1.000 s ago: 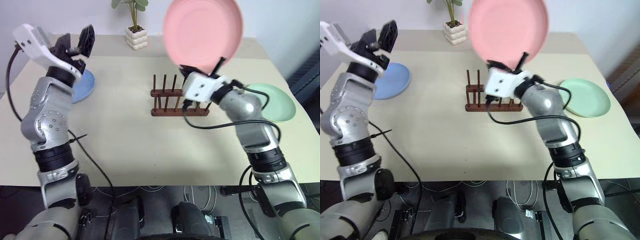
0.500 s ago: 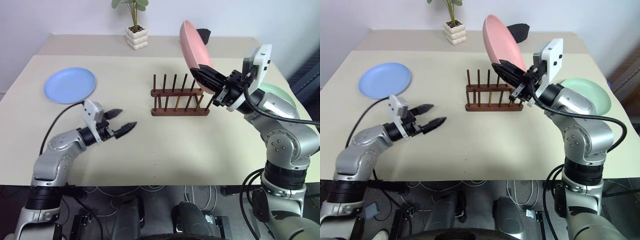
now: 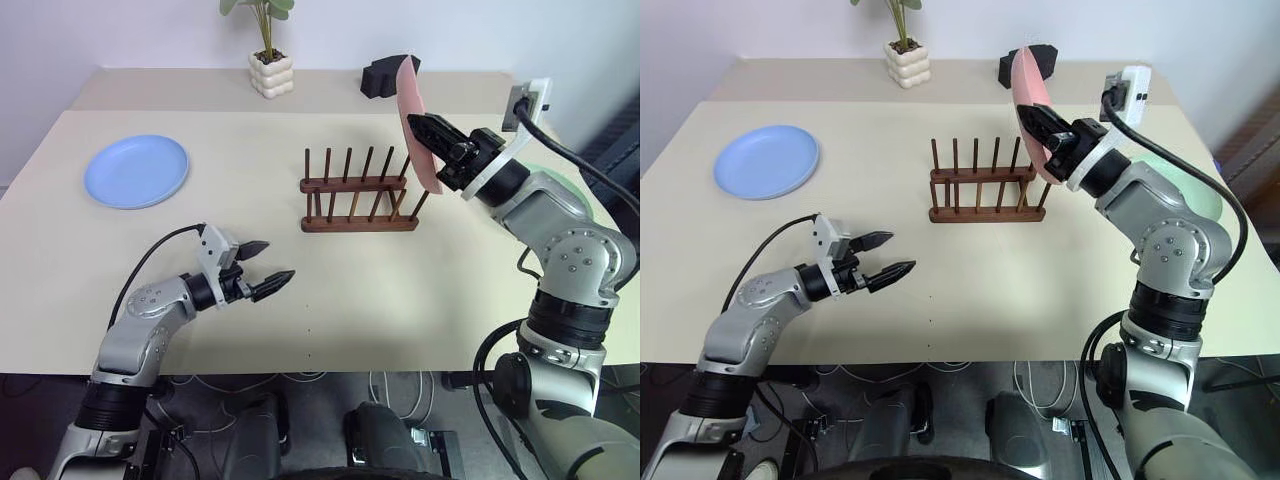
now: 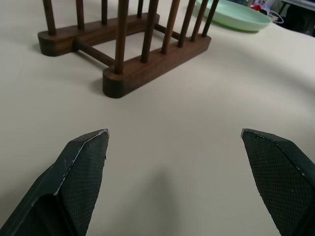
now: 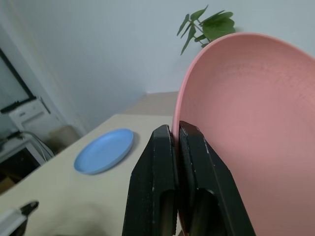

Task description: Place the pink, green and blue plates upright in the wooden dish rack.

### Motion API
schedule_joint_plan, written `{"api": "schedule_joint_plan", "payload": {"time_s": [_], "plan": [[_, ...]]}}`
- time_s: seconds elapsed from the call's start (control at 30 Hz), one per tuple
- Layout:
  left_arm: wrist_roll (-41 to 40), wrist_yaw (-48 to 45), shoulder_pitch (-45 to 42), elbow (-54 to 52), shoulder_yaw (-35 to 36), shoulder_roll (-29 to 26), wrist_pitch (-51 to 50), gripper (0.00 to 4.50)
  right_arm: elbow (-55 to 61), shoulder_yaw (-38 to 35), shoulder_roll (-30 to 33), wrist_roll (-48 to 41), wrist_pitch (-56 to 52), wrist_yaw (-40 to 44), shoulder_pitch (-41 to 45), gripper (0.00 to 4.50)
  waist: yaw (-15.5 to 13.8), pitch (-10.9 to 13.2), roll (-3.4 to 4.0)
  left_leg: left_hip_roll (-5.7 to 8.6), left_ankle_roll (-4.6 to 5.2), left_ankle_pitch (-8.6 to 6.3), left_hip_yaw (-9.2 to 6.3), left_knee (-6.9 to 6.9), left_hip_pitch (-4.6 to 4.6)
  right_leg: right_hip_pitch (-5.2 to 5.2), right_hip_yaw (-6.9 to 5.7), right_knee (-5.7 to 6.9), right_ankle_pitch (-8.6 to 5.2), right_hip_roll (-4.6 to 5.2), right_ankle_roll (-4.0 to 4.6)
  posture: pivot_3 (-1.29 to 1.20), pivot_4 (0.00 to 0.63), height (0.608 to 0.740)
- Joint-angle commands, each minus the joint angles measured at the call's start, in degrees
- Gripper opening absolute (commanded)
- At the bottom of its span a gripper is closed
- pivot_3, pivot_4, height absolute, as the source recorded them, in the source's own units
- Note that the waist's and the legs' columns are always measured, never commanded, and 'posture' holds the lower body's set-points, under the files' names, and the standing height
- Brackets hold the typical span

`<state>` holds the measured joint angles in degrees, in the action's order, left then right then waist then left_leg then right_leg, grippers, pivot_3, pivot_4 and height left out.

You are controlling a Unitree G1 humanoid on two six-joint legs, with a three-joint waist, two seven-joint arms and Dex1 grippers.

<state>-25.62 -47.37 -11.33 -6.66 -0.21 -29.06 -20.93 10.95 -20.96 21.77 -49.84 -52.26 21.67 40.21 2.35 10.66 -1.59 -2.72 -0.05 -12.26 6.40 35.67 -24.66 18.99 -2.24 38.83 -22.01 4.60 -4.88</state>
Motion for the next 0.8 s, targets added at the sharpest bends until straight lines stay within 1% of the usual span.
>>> {"api": "schedule_joint_plan", "payload": {"time_s": [0.03, 0.2, 0.27, 0.43, 0.8], "plan": [[0.12, -0.17, 0.34, -0.95, 0.38, 0.43, 1.09, 4.43, 2.18, -1.30, 0.23, -3.27, 0.60, -0.99, 2.41, 0.00, 0.05, 0.00, 0.01, 0.00, 0.00, 0.01, 0.01, 0.00, -0.06, 0.07, 0.00, 0.01, 0.00, 0.00, 0.00, 0.00, 0.150, 0.732], [0.60, -0.27, 0.30, -0.43, 0.61, 0.57, 1.46, 4.43, 4.51, -1.81, 0.11, -7.53, 1.42, -2.85, 4.94, 0.00, 0.03, 0.02, 0.03, 0.00, 0.00, 0.06, 0.01, 0.04, -0.30, 0.35, 0.00, 0.08, 0.00, -0.01, 0.00, 0.00, 0.150, 0.732], [0.65, -0.55, 0.43, -0.15, 0.65, 0.70, 1.91, 4.43, 4.31, -1.73, 0.05, -8.72, 1.32, -3.98, 5.39, 0.00, 0.03, 0.02, 0.03, 0.00, -0.17, 0.18, 0.01, 0.09, -0.44, 0.51, 0.00, 0.14, 0.00, -0.01, -0.01, 0.00, 0.150, 0.732], [0.25, -1.75, 0.45, 1.00, 0.99, 1.29, 4.00, 4.43, 1.06, -2.09, -0.68, -9.52, 1.58, -7.70, 4.96, 0.00, -0.05, 0.02, 0.03, -0.01, -0.15, 0.19, 0.01, 0.23, -0.60, 0.59, -0.01, 0.19, 0.01, -0.01, -0.01, 0.00, 0.150, 0.732], [0.34, -5.00, -0.57, 3.29, 1.07, 1.08, 7.61, 4.43, -4.65, -5.55, -1.95, -17.24, 0.39, -14.63, 3.94, 0.00, -0.07, 0.02, 0.04, -0.01, -0.11, 0.22, 0.01, 0.30, -0.67, 0.65, -0.02, 0.26, 0.01, -0.01, -0.02, 0.00, 0.150, 0.732]]}}
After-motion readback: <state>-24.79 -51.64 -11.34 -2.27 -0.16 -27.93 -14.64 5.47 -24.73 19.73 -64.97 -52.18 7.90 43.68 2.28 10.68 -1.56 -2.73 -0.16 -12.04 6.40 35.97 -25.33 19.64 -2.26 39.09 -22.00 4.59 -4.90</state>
